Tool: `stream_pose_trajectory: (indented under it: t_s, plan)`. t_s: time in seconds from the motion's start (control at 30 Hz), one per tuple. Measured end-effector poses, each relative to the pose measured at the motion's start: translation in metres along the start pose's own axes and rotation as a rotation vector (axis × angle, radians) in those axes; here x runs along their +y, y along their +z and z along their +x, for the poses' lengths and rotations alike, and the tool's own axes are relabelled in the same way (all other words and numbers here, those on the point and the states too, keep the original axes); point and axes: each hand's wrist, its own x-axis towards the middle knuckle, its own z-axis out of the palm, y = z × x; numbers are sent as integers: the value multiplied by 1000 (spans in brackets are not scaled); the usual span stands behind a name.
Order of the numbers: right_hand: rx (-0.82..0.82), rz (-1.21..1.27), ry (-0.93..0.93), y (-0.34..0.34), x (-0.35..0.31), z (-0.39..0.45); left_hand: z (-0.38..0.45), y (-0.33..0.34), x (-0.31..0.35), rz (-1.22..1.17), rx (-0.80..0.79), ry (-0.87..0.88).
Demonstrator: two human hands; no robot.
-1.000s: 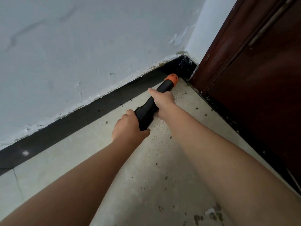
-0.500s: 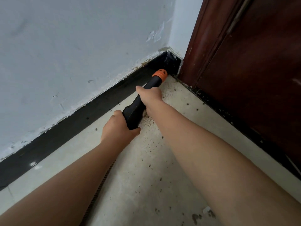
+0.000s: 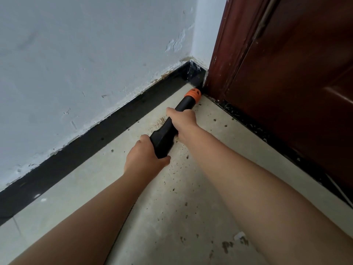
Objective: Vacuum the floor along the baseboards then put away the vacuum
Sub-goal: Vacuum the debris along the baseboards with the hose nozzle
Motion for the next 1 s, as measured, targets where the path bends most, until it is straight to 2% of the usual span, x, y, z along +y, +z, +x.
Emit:
stream_pose_trajectory:
  t_s: [1.0]
  plan:
    - [170,182,91,-73,35,-42,-51,17,23,129,-95,292]
